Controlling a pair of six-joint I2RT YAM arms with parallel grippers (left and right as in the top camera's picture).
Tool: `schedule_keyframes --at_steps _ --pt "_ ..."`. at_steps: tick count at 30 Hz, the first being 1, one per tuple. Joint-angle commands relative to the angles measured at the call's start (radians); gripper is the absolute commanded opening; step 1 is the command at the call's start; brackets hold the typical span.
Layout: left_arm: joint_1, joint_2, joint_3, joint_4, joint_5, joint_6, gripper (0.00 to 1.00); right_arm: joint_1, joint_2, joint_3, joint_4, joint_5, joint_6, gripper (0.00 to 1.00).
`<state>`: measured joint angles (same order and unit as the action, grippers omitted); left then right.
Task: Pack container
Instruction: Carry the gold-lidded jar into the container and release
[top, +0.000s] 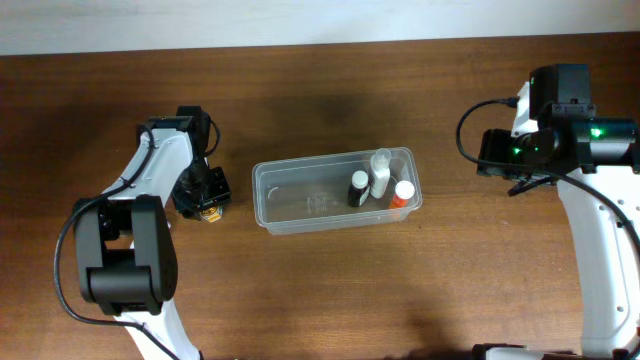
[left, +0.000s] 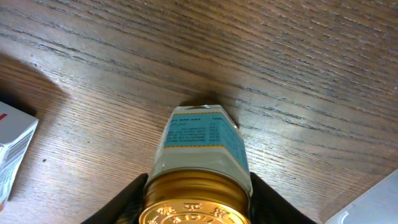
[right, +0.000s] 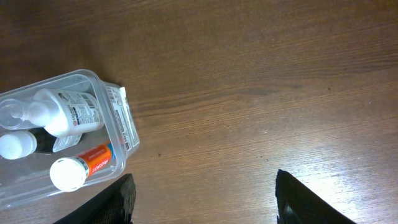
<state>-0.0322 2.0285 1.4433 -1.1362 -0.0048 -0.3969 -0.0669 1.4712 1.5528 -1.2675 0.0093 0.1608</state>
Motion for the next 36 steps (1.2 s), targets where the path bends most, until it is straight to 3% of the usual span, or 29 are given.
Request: schedule_keyframes --at_steps 1,9,15,20,31,36 --pt "0.003 0.01 -0.005 0.007 -0.03 0.002 0.46 -0.006 0.002 -0.006 0.003 -0.005 0.005 0.64" --pt "0.003 0.01 -0.002 0.044 -0.041 0.002 0.38 -0.006 0.002 -0.006 0.003 -0.005 0.005 0.64" --pt "-0.003 -0.012 0.038 0.039 -0.04 0.006 0.25 -0.006 0.002 -0.006 0.002 -0.005 0.005 0.64" --pt "-0.036 -0.099 0.071 0.035 -0.041 0.01 0.23 -0.006 0.002 -0.006 0.003 -0.005 0.005 0.64" --pt "-0.284 -0.407 0.1 0.059 -0.072 0.009 0.23 -0.006 0.002 -0.006 0.003 -0.005 0.005 0.64" --pt "-0.408 -0.396 0.1 0.084 -0.071 0.009 0.23 -0.006 0.002 -0.006 0.004 -0.006 0.005 0.64"
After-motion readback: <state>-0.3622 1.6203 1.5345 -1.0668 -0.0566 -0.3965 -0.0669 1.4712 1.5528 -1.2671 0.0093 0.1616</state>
